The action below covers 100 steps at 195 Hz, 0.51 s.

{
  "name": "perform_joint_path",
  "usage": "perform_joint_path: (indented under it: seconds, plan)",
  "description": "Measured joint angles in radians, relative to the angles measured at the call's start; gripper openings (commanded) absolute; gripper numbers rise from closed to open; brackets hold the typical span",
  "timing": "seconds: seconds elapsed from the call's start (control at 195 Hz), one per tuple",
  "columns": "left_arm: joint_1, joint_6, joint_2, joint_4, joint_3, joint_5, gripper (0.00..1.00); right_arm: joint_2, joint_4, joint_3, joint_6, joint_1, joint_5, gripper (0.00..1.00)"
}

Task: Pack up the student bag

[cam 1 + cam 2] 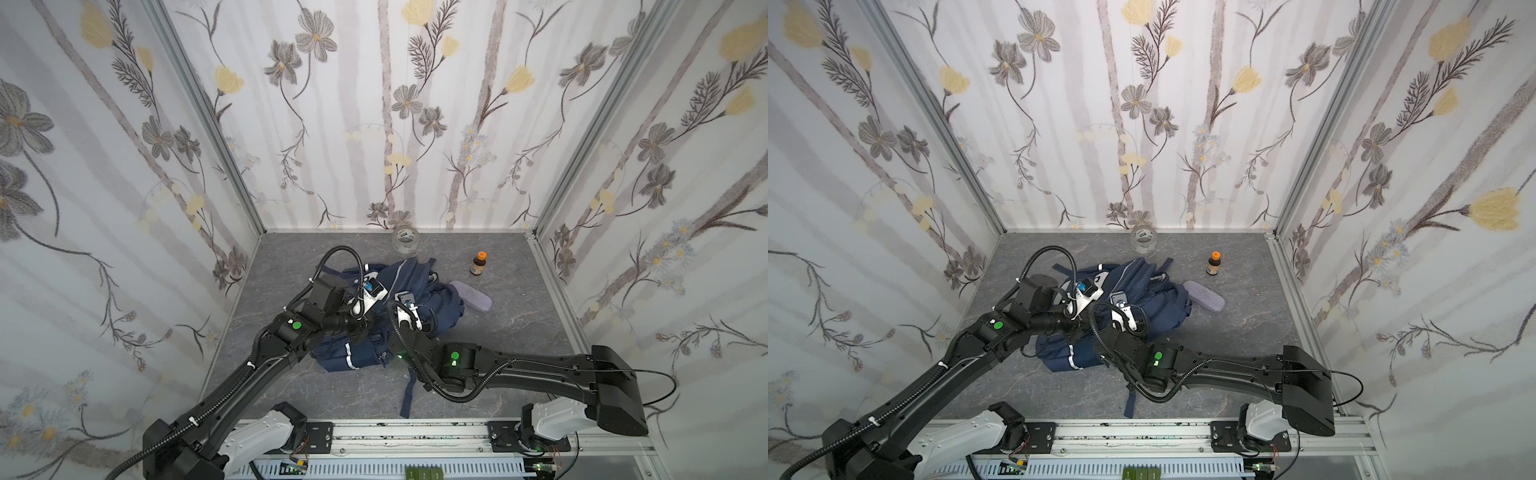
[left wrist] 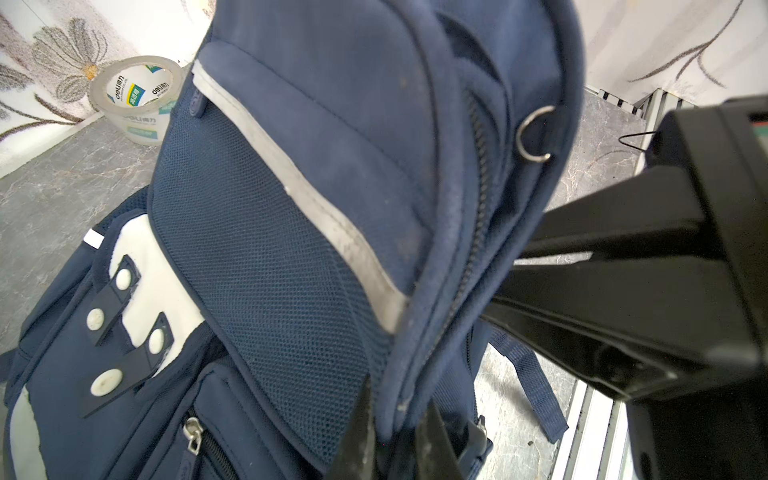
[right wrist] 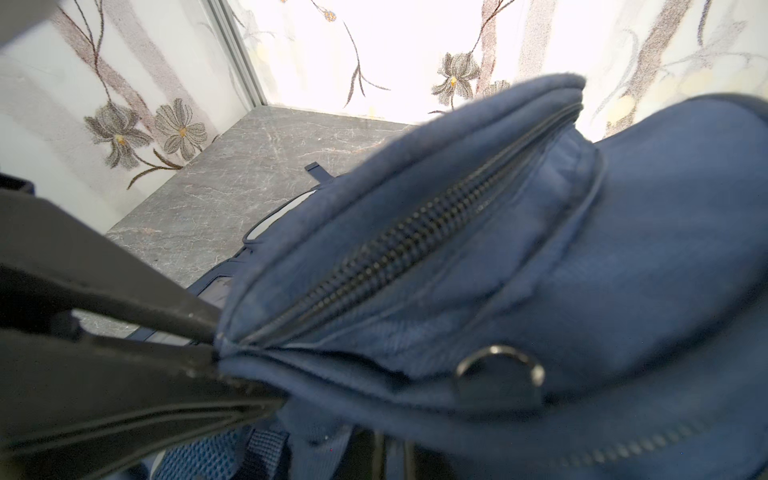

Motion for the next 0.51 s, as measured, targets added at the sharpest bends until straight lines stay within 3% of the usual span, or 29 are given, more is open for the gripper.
perform_joint_path:
  seconds: [0.512]
  plan:
    - [-0.005,0.011,-0.003,-0.013,-0.003,-0.035,0.0,-0.169,0.058,-0.14,-0.037,-0.037,-0.285,0.0]
